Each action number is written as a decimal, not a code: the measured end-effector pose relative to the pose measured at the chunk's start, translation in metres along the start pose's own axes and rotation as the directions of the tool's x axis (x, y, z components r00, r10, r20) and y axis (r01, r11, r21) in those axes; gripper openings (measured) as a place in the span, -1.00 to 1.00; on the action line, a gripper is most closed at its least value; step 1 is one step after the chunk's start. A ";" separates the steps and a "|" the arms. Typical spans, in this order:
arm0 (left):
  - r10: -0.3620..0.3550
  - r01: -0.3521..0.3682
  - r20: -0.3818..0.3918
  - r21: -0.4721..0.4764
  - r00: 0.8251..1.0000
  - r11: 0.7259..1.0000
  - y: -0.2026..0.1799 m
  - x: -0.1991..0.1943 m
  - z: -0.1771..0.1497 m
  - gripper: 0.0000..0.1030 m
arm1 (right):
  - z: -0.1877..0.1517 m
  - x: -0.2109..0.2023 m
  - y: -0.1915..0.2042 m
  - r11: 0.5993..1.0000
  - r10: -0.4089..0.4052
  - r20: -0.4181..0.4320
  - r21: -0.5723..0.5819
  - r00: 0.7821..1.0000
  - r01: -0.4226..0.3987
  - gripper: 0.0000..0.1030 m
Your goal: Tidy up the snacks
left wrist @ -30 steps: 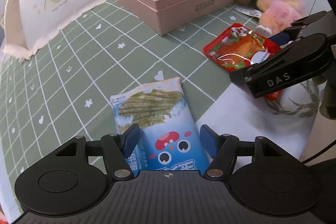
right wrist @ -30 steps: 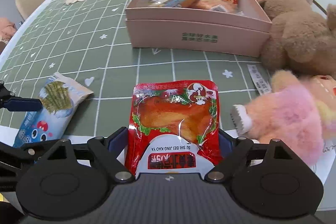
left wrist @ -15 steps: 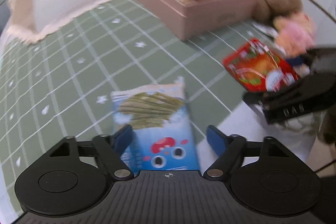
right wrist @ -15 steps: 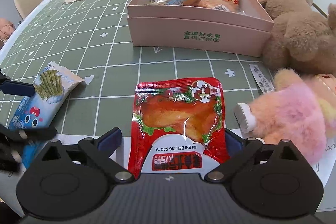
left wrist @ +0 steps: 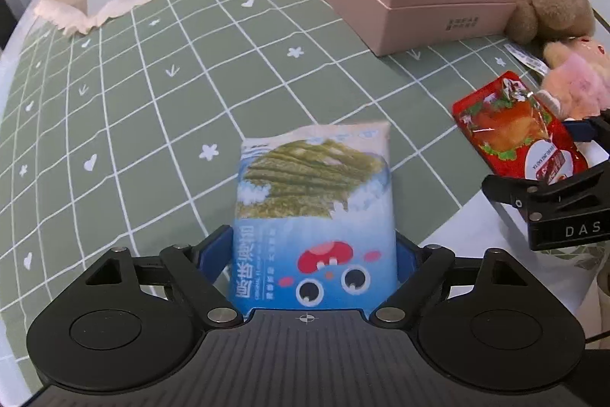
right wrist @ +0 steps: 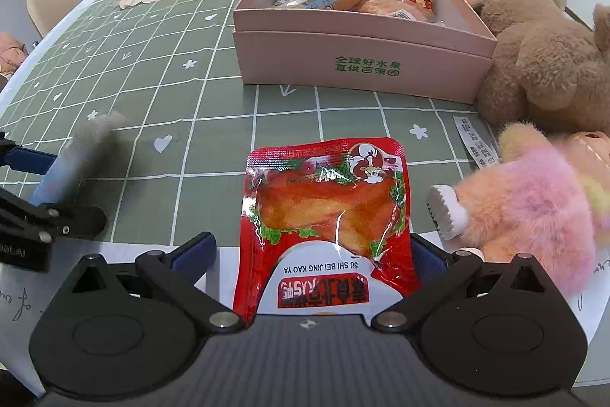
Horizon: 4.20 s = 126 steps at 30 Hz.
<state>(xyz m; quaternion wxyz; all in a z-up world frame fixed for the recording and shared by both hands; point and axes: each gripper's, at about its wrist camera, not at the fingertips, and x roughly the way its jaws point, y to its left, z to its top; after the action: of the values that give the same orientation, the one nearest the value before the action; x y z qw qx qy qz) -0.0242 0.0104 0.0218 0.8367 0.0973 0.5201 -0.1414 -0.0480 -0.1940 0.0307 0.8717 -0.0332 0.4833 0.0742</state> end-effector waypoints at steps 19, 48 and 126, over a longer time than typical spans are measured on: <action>-0.184 0.194 -0.073 0.156 0.980 0.968 -0.015 -0.003 -0.001 0.88 | -0.003 -0.001 -0.001 1.000 0.016 -0.005 -0.026 1.000 -0.016 1.00; -0.076 0.076 -0.017 0.041 0.997 0.996 -0.024 -0.009 -0.013 0.69 | -0.003 -0.041 0.012 0.991 0.061 0.115 -0.129 0.992 -0.046 0.88; 0.007 -0.011 -0.022 -0.179 1.000 0.984 0.043 -0.023 -0.032 0.73 | 0.002 -0.042 0.047 0.925 0.016 0.075 -0.380 0.997 0.013 -0.39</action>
<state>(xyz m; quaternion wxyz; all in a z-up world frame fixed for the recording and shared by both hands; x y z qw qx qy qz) -0.0464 0.0638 0.0294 0.8371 0.0255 0.5390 -0.0892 -0.0755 -0.1515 0.0679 0.8666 -0.1980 0.4260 0.1683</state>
